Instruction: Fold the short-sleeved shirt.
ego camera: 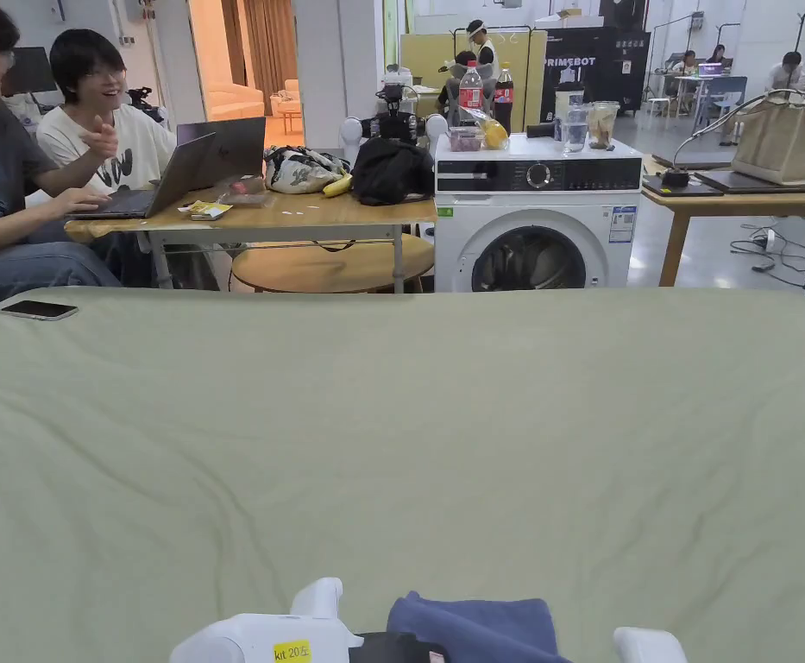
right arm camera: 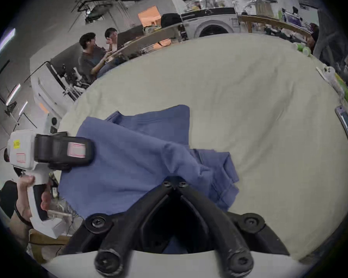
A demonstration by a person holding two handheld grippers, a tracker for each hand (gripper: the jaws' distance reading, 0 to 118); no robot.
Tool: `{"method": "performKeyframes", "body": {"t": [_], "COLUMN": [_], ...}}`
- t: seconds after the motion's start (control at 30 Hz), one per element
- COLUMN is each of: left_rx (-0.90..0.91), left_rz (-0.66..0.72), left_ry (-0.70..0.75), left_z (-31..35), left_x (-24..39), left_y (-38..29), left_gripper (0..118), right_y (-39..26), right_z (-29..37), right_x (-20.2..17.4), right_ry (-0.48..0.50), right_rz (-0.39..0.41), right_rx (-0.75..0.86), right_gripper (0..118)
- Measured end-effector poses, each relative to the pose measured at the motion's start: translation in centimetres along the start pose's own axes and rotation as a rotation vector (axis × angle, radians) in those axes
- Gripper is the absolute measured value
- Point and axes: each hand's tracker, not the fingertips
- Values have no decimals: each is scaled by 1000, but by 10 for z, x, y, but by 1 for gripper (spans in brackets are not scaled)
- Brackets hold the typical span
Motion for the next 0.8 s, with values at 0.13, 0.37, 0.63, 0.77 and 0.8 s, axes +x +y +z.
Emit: {"method": "performKeyframes", "body": {"t": [0.13, 0.37, 0.63, 0.77, 0.8], "left_rx": [20, 265, 451, 520, 538], "left_rz": [9, 96, 226, 190, 173], "left_ry": [-8, 98, 420, 642, 765], "left_z": [20, 164, 308, 333, 336], "left_x": [1, -59, -171, -185, -176], "left_y": [1, 21, 63, 77, 77], "left_gripper": [24, 23, 23, 39, 58], "right_y": [12, 65, 81, 83, 85], "right_z": [20, -24, -122, -132, -127], "right_x": [-18, -168, -329, -347, -342], "right_ry": [81, 298, 537, 582, 584], "right_rz": [-1, 271, 309, 262, 269], "right_rx": [54, 119, 5, -52, -43], "right_gripper": [0, 0, 0, 0, 0]}}
